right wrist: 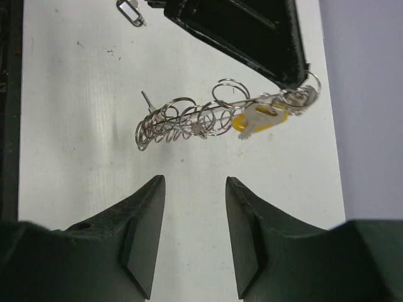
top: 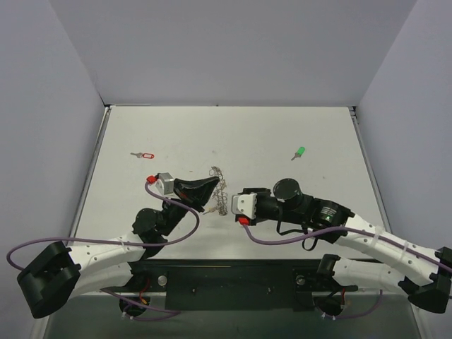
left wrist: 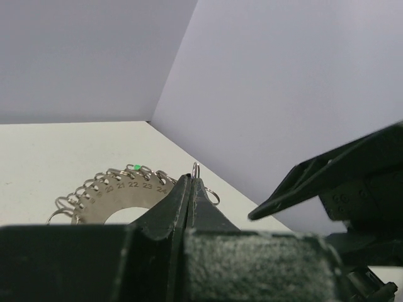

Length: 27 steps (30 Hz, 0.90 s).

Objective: Put the keys on the keyring

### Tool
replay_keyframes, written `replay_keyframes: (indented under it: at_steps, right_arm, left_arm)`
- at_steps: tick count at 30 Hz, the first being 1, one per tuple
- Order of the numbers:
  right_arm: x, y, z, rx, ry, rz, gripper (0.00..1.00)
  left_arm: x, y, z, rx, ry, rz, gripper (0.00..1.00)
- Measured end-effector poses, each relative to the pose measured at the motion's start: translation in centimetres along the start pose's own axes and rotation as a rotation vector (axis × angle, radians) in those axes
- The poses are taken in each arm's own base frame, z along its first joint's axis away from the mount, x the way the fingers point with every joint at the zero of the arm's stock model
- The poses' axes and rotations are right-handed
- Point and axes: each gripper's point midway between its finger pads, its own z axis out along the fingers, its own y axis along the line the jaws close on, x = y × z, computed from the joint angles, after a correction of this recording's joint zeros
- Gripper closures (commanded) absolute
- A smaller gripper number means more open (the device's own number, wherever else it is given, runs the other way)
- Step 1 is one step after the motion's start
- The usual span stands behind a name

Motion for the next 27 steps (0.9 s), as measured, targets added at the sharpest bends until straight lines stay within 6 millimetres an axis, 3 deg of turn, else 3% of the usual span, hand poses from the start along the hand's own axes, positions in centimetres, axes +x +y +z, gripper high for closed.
replay_keyframes:
  at_steps: [2, 6, 10, 12, 15, 20, 23, 24, 27]
  right_arm:
    - [-0.2, -0.7, -1.6, -0.001, -0.001, 0.013, 0.51]
    - [-1.5, -4.9, -5.5, 0.083, -0.024, 0.112, 0.4]
    - [-2.3, -10.8, -9.7, 0.159, -0.051, 0.332, 0.38]
    - [-2.8, -12.4, -11.1, 0.125, -0.051, 0.41, 0.37]
    - [-3.6, -11.0, -10.8, -0.038, -0.058, 0.47, 0.31]
    - [-0.2, -6.5, -10.9, -0.181, 0.089, 0.566, 0.28]
    - [1.5, -5.7, -12.1, -0.187, 0.177, 0.589, 0.3]
    - [2.2, -5.9, -12.5, -0.193, 0.207, 0.615, 0.37]
    - [3.1, -7.0, -12.7, -0.246, 0.229, 0.612, 0.38]
  left_arm:
    - [0.1, 0.0, 0.1, 0.01, 0.001, 0.009, 1.0]
    - [0.6, -0.5, 0.1, 0.072, 0.027, 0.033, 1.0]
    - [2.7, -1.5, 0.1, 0.181, 0.118, 0.042, 1.0]
    - [3.9, -2.3, 0.2, 0.236, 0.169, 0.035, 1.0]
    - [5.2, -3.5, 0.6, 0.309, 0.226, 0.019, 1.0]
    - [5.3, -5.3, 1.1, 0.379, 0.235, 0.024, 1.0]
    - [5.2, -5.8, 1.2, 0.396, 0.224, 0.038, 1.0]
    - [5.1, -5.9, 1.3, 0.399, 0.222, 0.043, 1.0]
    - [5.1, -6.0, 1.4, 0.398, 0.215, 0.056, 1.0]
